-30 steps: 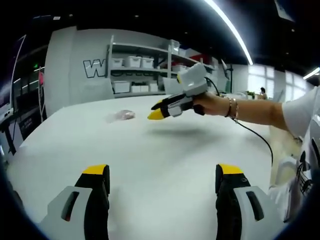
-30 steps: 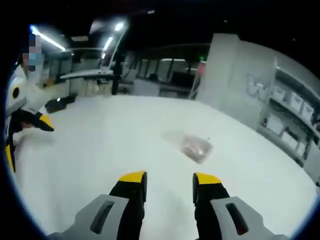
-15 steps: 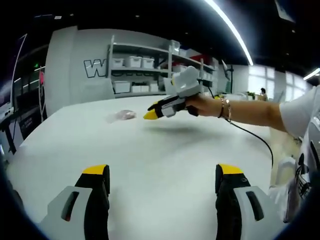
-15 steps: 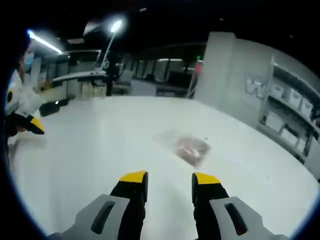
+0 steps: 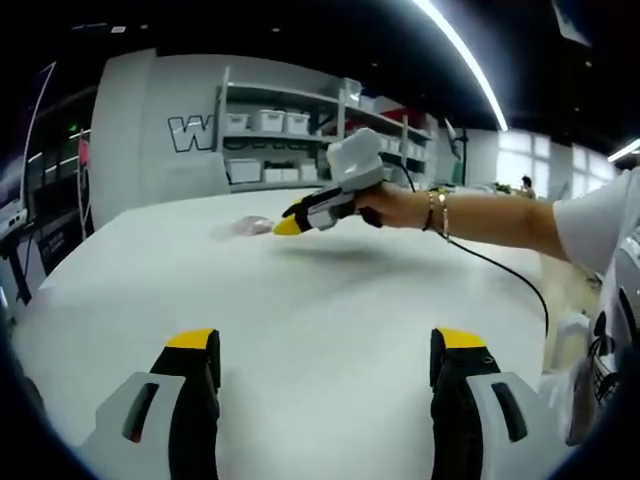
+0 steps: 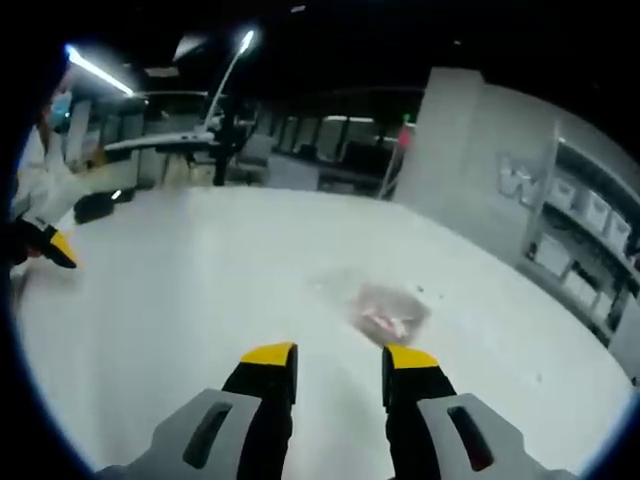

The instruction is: Open the resealable bag by pulling the two sides of the seal apart until the entire bag opening is separated and visibly accessible.

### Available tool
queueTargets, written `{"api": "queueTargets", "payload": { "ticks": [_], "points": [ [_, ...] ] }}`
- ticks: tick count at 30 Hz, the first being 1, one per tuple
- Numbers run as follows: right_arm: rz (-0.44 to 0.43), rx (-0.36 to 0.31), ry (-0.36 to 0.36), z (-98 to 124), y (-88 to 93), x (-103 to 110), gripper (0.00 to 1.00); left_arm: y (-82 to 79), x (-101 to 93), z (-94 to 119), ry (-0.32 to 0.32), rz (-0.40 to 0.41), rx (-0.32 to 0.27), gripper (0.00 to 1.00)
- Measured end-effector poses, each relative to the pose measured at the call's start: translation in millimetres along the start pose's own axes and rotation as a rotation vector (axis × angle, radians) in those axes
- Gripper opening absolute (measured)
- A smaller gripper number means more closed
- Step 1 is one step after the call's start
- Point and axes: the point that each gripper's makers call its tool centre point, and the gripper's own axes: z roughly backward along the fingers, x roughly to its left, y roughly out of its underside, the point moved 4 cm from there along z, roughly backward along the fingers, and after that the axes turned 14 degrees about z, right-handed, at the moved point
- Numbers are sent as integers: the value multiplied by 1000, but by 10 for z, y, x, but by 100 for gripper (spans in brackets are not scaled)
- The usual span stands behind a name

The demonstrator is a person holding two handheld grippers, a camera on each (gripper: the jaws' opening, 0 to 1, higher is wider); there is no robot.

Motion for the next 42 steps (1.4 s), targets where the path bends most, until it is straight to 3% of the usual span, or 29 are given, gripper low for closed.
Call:
{"api": "queueTargets", "payload": {
  "ticks": [11, 24, 30, 36, 40, 42],
  "points": [
    [33, 11, 5, -134, -11, -92, 30, 0, -14, -46, 13, -1, 7, 85],
    [252, 10, 28, -311, -140, -81, 27, -9, 25, -45, 13, 10, -3, 85],
    [418, 50, 62, -453, -117, -87, 27, 6, 32, -40, 12, 15, -6, 85],
    [677, 43, 91, -476, -196, -23, 26, -13, 26, -18, 12, 18, -20, 85],
    [716, 45, 88, -507, -220, 24, 27, -14, 26, -23, 13, 21, -20, 85],
    [779, 65, 93, -509, -218, 30, 27, -12, 23, -24, 14, 21, -19, 85]
  ]
}}
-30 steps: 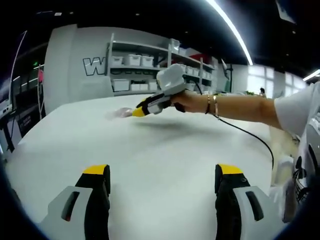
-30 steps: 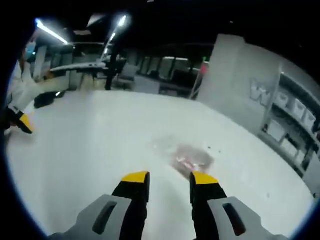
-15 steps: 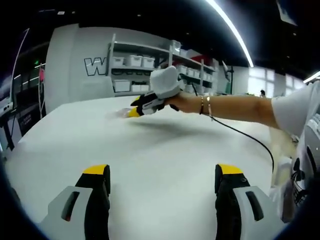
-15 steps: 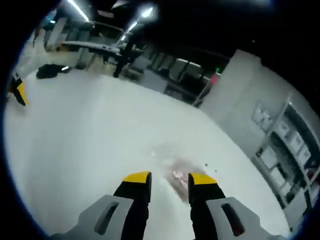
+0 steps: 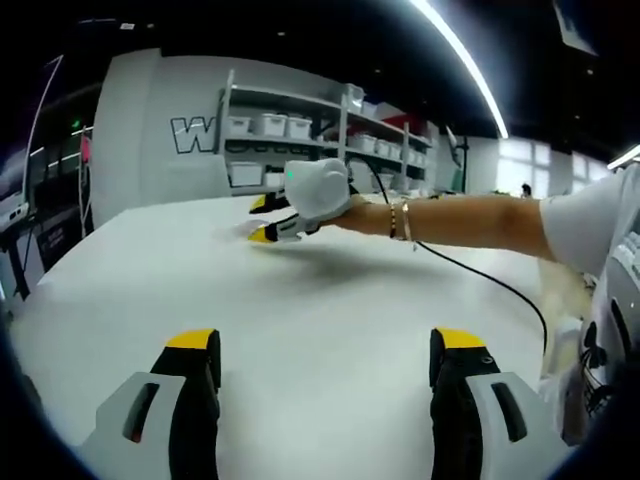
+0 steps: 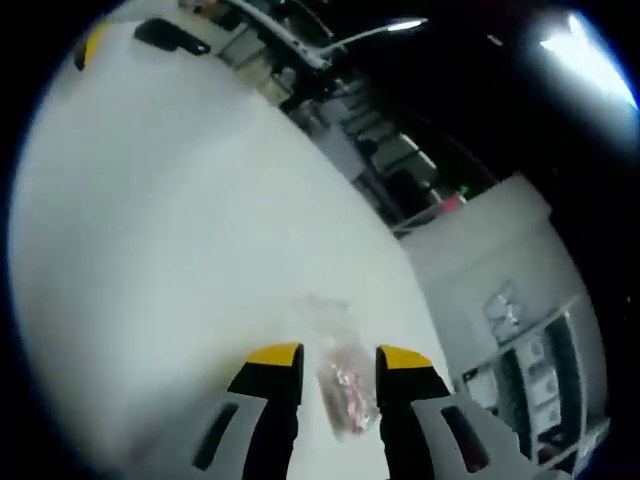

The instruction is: Open the resealable bag by pulling the two sides of the seal apart until the entire bag opening is separated and visibly accessible.

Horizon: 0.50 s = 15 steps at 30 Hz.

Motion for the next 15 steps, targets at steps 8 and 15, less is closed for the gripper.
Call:
{"api": "queueTargets", "payload": {
  "ticks": [8, 15],
  "points": [
    [45, 22, -11, 2, -2, 90, 26, -24, 10, 3, -1, 4, -8, 85],
    [34, 27, 0, -100, 2, 48, 22, -33, 27, 1, -3, 4, -8, 85]
  ]
}}
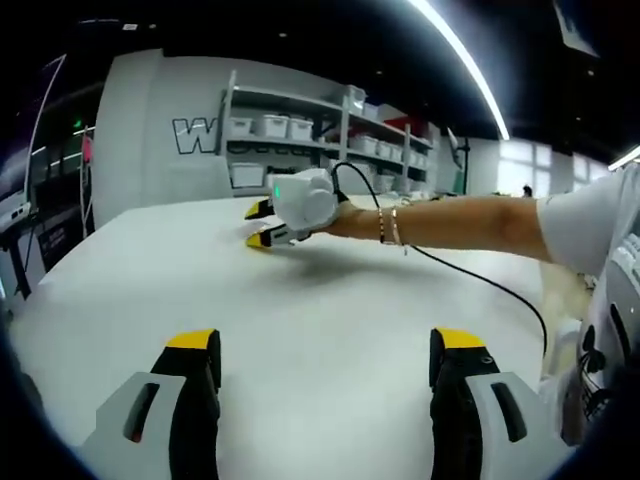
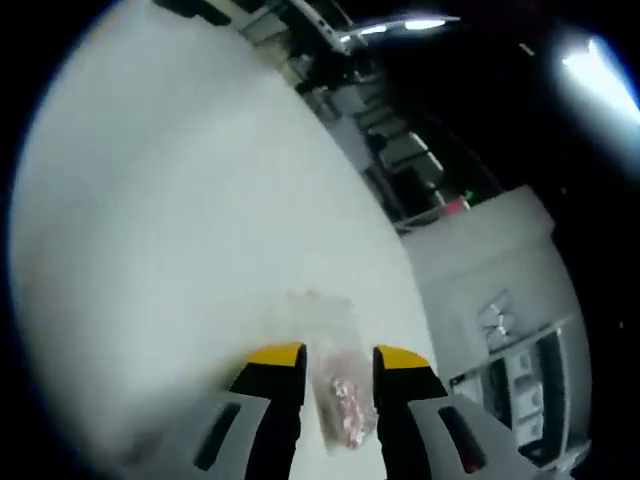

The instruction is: Open the resealable bag by pulling the two sides of the seal apart until the entire bag opening is separated and visibly accessible.

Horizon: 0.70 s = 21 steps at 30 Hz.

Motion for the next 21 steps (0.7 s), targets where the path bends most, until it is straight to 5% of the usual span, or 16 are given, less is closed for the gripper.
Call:
{"api": "queueTargets", "payload": {
  "ticks": [8, 16, 21],
  "points": [
    [-30, -21, -33, -150, -48, 80, 1, -7, 30, -5, -1, 0, 3, 85],
    [-194, -39, -9, -185, 40, -26, 0, -9, 40, -5, 0, -1, 5, 85],
    [-308, -56, 47, 73, 107, -131, 0, -26, 34, 14, -2, -4, -4, 85]
  ]
}}
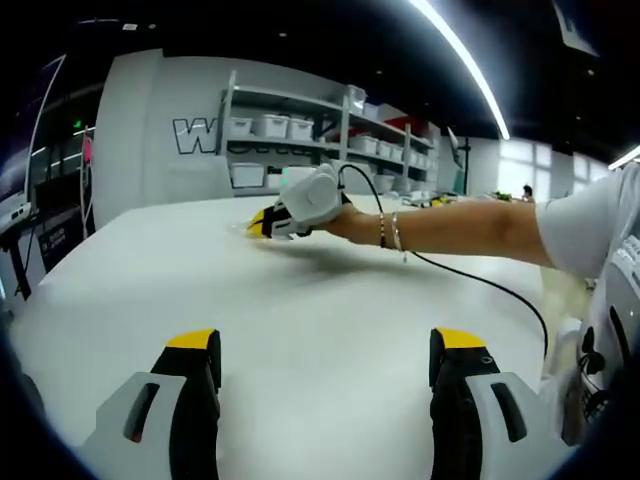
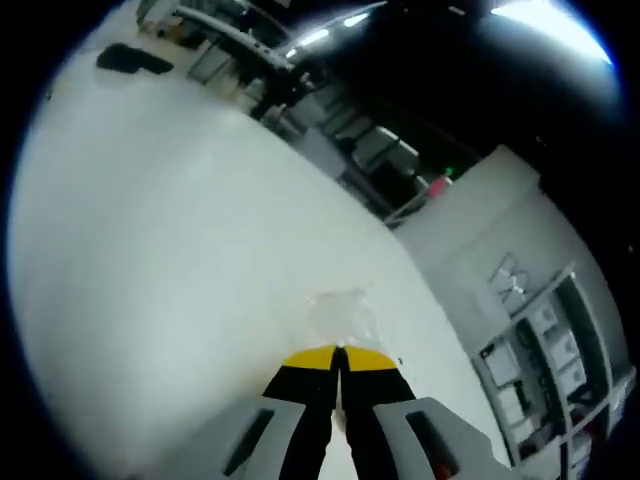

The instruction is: Open the resealable bag by pulling the two sides of the seal apart until the entire bag opening is separated and visibly accessible.

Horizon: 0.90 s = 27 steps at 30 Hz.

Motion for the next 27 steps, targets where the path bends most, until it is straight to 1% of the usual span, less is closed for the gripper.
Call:
{"api": "queueTargets", "payload": {
  "ticks": [1, 3, 5, 8, 10, 18, 23, 27],
  "points": [
    [-15, -3, 9, 20, 6, -25, 0, -2, -3, 1, 1, 0, -1, 85],
    [-98, -12, 41, 53, 40, -119, 0, 1, -12, 2, 3, 0, -1, 84],
    [-166, -10, 42, 69, 89, -167, 0, 8, -27, 4, 5, -3, 1, 84],
    [-153, 4, 52, 67, 148, -211, 0, 3, -50, 11, 11, -6, -2, 84],
    [-162, 8, 56, 53, 172, -228, 0, 1, -58, 17, 13, -9, -3, 84],
    [-201, 0, 83, 43, 168, -327, 0, 7, -33, 23, 13, -9, -1, 84],
    [-268, -11, 104, 39, 183, -409, 0, 5, -14, 37, 10, -5, -4, 84],
    [-282, -11, 114, 76, 198, -405, 0, 0, -19, 48, 9, -4, -9, 84]
  ]
}}
